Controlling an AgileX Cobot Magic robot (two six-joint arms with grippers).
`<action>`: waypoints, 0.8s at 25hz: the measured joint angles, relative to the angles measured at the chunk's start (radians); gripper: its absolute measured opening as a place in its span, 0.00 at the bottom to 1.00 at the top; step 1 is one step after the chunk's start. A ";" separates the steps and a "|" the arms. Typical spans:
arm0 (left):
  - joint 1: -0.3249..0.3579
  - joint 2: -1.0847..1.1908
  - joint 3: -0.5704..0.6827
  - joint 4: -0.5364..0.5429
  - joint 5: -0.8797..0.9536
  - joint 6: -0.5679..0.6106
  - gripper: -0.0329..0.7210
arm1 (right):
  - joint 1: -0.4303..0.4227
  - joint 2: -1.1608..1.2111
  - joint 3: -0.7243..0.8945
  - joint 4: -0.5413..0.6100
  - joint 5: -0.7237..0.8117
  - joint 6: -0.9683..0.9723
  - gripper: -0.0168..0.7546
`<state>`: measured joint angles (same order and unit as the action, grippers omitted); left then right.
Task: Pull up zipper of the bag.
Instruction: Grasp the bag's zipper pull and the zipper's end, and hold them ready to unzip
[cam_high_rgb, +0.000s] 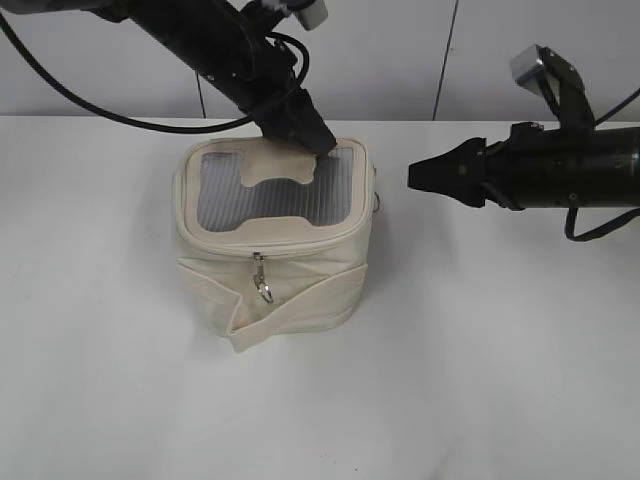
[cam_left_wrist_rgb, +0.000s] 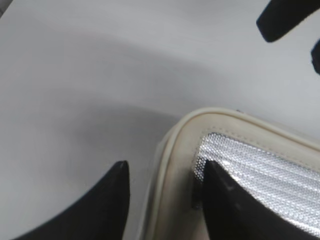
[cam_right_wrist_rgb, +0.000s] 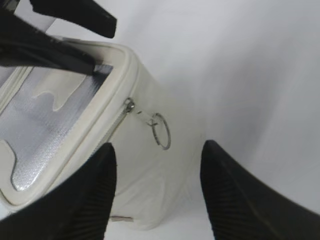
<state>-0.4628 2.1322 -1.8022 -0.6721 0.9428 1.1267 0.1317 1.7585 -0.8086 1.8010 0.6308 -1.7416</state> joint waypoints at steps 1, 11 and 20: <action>0.000 0.000 -0.001 0.000 -0.002 0.000 0.45 | 0.018 0.000 0.000 0.000 -0.010 -0.016 0.58; -0.001 0.000 -0.003 0.025 -0.010 0.000 0.07 | 0.116 0.000 0.000 0.001 -0.115 -0.082 0.58; -0.002 0.000 -0.003 0.025 -0.011 0.000 0.07 | 0.116 0.069 -0.008 0.002 -0.137 -0.164 0.58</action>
<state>-0.4646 2.1322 -1.8053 -0.6467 0.9319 1.1267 0.2482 1.8272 -0.8170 1.8029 0.4940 -1.9060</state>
